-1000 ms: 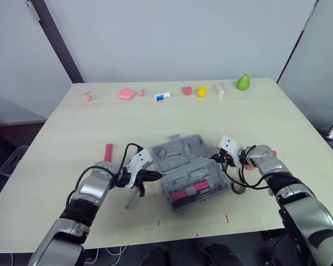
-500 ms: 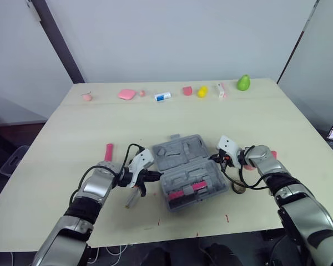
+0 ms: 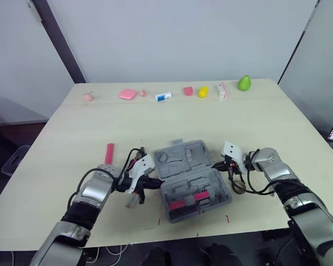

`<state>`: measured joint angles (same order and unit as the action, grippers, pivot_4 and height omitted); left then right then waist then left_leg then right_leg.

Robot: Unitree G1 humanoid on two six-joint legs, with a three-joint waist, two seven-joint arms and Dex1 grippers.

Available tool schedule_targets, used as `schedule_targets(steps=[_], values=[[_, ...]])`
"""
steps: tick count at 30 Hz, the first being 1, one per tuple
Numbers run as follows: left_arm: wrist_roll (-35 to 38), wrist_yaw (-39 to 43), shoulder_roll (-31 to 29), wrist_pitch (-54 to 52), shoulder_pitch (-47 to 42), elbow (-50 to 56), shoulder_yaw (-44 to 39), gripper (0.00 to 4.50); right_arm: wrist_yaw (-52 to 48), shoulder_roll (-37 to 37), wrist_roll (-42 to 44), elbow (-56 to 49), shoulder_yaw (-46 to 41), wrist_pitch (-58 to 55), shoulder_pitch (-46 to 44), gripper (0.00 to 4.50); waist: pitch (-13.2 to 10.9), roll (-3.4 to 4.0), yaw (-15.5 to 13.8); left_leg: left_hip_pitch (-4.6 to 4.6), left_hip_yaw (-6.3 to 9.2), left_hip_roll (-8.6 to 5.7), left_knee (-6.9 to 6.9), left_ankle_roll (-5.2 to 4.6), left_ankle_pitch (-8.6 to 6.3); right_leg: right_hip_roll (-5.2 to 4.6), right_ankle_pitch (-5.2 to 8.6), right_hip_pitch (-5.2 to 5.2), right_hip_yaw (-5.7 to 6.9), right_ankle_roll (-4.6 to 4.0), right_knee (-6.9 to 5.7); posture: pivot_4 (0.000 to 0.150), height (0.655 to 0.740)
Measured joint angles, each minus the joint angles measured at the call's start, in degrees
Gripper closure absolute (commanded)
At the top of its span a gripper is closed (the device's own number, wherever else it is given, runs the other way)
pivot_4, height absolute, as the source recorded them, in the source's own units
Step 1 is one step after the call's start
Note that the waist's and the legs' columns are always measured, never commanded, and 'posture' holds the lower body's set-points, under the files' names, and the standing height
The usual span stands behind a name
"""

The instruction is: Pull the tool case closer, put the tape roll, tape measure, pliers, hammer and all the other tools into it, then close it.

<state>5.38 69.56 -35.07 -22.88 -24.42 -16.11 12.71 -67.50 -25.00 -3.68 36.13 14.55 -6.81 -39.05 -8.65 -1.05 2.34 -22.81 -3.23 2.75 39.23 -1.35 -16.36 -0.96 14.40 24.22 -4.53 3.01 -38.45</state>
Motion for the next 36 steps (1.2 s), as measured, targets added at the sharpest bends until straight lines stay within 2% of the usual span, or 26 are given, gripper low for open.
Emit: schedule_targets(steps=[5,15,24,36], values=[[0.7,1.3,-1.6,-2.6,4.4,6.4,0.8,4.49,-1.9,-2.7,2.2,-15.2,0.0,-9.2,9.0,4.50,0.0,0.00,0.0,0.03,0.07,-0.01,0.00,-0.01,-0.01,0.01,0.01,-0.04,0.04,-0.01,0.01,0.150,0.7400],[0.8,4.5,-3.7,-3.4,5.3,8.3,2.1,4.49,-1.7,-4.7,5.0,-28.7,-0.3,-20.7,17.1,4.50,0.0,0.00,-0.1,0.05,0.33,-0.05,0.04,-0.01,-0.01,0.06,0.02,-0.08,0.11,-0.02,-0.05,0.150,0.7400],[0.4,6.4,-4.7,-2.4,5.3,8.4,3.6,4.49,-1.1,-6.5,8.1,-36.1,-0.2,-27.4,22.0,4.50,0.0,-0.01,-0.2,0.05,0.37,-0.06,0.04,-0.01,-0.01,0.06,0.03,-0.12,0.18,-0.02,-0.04,0.150,0.7400],[-0.6,8.5,-4.9,-1.6,4.4,8.0,4.9,4.49,0.7,-7.5,9.9,-38.7,-0.1,-29.3,24.2,4.50,0.0,-0.01,-0.3,0.05,0.37,-0.07,0.08,-0.01,0.00,0.06,0.04,-0.17,0.22,-0.01,-0.02,0.150,0.7400]])
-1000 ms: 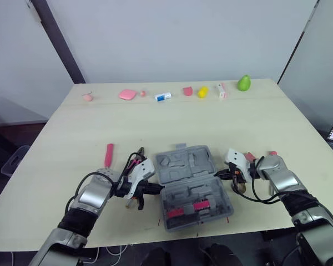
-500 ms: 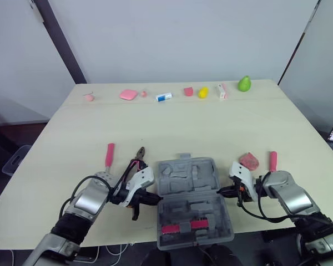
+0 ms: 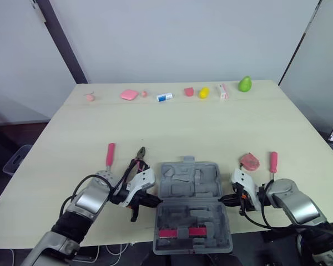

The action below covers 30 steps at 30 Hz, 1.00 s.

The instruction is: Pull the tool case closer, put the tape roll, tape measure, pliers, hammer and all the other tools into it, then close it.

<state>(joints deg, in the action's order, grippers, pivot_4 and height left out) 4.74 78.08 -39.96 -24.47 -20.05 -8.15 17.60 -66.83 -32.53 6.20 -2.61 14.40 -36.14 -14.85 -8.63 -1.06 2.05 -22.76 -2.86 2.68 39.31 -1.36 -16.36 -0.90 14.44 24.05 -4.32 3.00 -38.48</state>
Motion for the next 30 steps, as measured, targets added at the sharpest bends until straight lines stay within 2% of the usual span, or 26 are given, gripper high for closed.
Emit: schedule_targets(steps=[30], values=[[-1.5,1.0,1.4,2.0,0.0,0.3,1.1,4.49,0.2,-2.7,1.9,-1.4,0.3,-1.8,0.9,4.50,0.0,0.00,-0.4,0.03,0.05,-0.02,0.04,0.00,0.00,-0.02,0.00,-0.10,0.05,0.01,0.02,0.150,0.7400]])
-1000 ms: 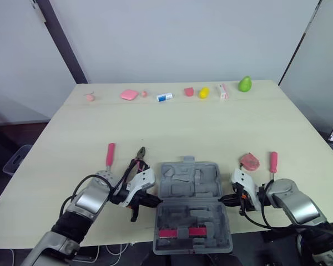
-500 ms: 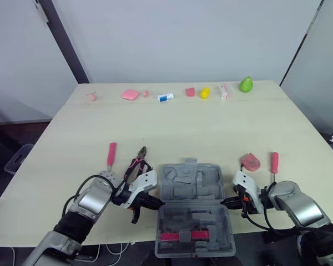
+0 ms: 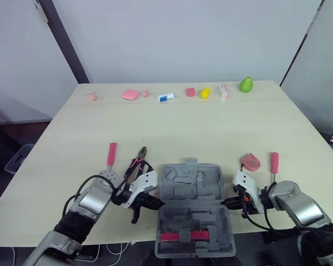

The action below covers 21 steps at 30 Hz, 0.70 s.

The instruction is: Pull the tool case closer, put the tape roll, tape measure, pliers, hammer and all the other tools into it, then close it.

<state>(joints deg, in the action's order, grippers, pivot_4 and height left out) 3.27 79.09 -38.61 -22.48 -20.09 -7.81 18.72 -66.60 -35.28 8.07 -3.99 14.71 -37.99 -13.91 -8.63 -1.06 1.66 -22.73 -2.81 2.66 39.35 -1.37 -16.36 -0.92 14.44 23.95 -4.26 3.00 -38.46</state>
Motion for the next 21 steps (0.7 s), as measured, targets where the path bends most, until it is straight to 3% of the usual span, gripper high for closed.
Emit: schedule_targets(steps=[21], values=[[-0.2,0.0,0.7,0.3,0.2,0.0,0.0,4.49,0.0,-0.5,0.3,0.0,0.1,-0.2,0.0,4.50,0.0,0.01,-0.8,0.01,0.00,0.00,0.01,0.00,0.00,0.00,0.00,-0.01,0.01,0.00,0.00,0.150,0.7400]])
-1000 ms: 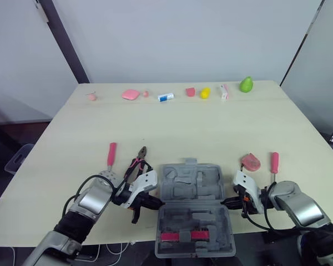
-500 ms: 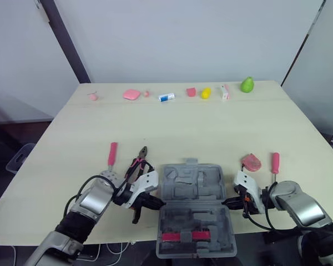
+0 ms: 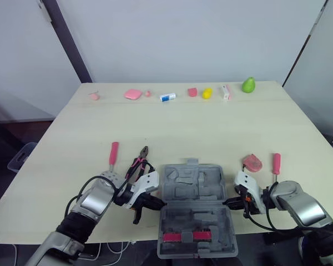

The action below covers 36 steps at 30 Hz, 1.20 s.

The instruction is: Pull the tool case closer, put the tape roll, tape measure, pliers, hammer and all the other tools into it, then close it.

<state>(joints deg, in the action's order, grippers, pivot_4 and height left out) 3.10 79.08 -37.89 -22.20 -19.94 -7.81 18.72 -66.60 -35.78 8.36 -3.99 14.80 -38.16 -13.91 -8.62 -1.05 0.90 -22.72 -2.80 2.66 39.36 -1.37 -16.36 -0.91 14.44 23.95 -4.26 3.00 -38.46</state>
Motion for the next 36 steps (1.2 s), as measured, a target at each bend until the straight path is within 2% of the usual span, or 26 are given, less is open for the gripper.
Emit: schedule_targets(steps=[36], values=[[0.3,0.0,-0.8,0.0,0.3,0.0,-0.2,4.49,1.1,-0.4,0.1,0.2,0.2,2.4,0.6,4.50,0.0,-0.01,0.0,0.02,0.01,0.00,0.00,0.00,0.00,0.01,0.00,-0.01,0.00,-0.01,0.00,0.150,0.7400]])
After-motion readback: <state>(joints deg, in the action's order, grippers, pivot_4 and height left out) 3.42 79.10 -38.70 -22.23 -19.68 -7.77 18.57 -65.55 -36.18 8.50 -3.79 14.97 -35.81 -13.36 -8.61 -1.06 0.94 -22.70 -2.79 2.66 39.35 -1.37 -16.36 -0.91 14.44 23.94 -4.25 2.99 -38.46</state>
